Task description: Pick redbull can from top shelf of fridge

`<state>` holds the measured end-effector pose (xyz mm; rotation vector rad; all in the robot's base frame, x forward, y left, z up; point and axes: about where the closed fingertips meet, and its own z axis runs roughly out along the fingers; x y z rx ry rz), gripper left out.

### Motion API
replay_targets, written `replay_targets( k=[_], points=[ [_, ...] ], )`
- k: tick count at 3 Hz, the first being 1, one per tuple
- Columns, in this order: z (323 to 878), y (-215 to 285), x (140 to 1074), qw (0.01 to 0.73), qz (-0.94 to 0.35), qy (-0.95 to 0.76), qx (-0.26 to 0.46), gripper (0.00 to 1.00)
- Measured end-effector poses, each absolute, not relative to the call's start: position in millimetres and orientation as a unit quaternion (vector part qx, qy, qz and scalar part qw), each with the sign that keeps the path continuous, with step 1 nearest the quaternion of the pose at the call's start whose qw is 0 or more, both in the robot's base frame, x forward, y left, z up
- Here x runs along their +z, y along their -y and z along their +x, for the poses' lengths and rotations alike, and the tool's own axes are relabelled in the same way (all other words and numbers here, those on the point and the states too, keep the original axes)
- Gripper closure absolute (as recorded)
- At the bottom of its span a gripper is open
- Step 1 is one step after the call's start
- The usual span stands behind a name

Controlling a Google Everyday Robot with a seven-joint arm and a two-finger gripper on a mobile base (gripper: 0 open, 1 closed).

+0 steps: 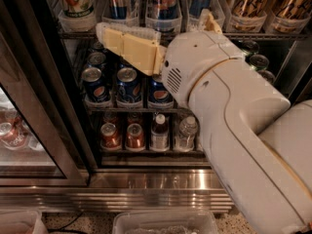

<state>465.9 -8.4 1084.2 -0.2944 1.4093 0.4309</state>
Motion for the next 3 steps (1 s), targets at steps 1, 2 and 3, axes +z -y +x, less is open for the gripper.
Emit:
replay_targets(
  k=[1, 2, 3],
  points=[
    [465.9, 8.3, 1084.3, 0.731, -0.134, -0.64, 0.196, 0.0],
    [466.1, 7.8, 1085.1, 0.734, -0.149, -0.642, 0.163, 0.0],
    [467.5, 8.3, 1082.4, 0.736, -0.164, -0.643, 0.133, 0.0]
  ],
)
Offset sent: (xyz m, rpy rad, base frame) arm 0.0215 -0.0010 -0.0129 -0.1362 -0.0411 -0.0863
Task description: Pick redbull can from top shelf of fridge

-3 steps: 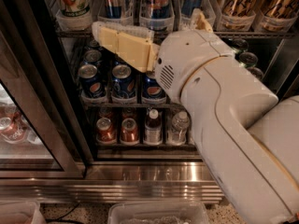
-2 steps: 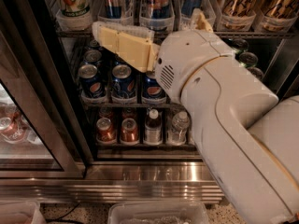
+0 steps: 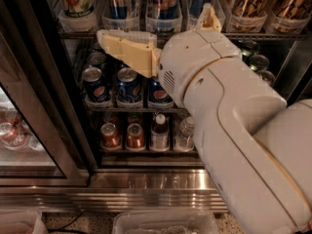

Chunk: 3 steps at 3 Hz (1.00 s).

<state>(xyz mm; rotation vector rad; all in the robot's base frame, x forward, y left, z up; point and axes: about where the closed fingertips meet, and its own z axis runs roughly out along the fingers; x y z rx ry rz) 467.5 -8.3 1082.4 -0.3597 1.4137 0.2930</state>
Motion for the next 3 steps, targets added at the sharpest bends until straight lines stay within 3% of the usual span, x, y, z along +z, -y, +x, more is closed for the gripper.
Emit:
replay_targets(
  k=[3],
  points=[
    [469.7, -4.9, 1070.6, 0.756, -0.206, -0.609, 0.121, 0.0]
  ],
)
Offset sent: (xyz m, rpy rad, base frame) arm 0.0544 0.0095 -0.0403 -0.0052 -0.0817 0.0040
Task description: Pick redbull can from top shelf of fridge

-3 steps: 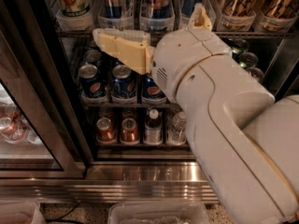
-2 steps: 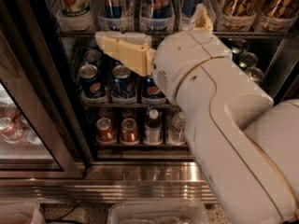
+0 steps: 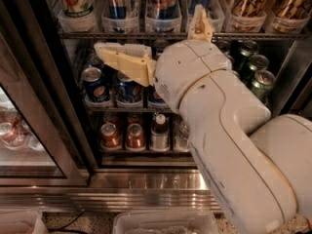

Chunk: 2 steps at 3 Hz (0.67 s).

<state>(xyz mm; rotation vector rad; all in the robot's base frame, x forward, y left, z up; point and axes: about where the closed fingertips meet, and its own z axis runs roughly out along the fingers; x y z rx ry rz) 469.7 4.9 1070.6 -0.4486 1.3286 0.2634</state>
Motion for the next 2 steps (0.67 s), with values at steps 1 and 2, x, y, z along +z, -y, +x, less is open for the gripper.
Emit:
replay_targets(
  k=[1, 2],
  points=[
    [469.7, -4.9, 1070.6, 0.756, -0.206, -0.609, 0.121, 0.0],
    [469.2, -14.9, 1065.6, 0.754, -0.209, -0.607, 0.138, 0.0]
  ],
)
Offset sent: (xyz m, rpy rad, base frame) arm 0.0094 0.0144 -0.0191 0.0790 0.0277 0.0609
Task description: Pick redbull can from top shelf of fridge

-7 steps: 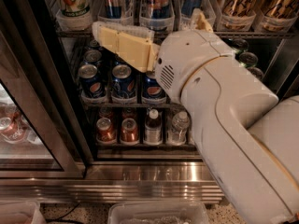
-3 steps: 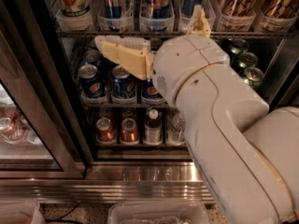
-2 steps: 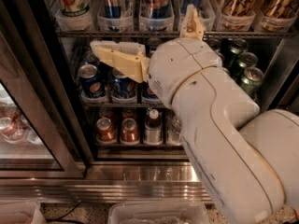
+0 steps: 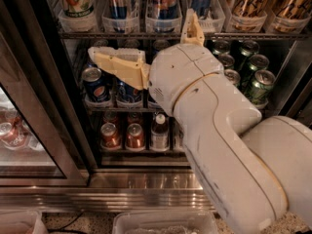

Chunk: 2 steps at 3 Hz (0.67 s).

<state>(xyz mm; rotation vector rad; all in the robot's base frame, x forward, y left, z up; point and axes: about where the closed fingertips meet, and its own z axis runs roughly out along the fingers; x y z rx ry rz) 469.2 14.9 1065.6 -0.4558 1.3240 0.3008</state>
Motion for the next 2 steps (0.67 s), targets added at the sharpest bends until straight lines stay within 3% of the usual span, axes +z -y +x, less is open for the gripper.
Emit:
replay_targets(
  k=[2],
  points=[
    [475.3, -22.9, 1052.1, 0.753, -0.205, -0.607, 0.151, 0.0]
  ],
)
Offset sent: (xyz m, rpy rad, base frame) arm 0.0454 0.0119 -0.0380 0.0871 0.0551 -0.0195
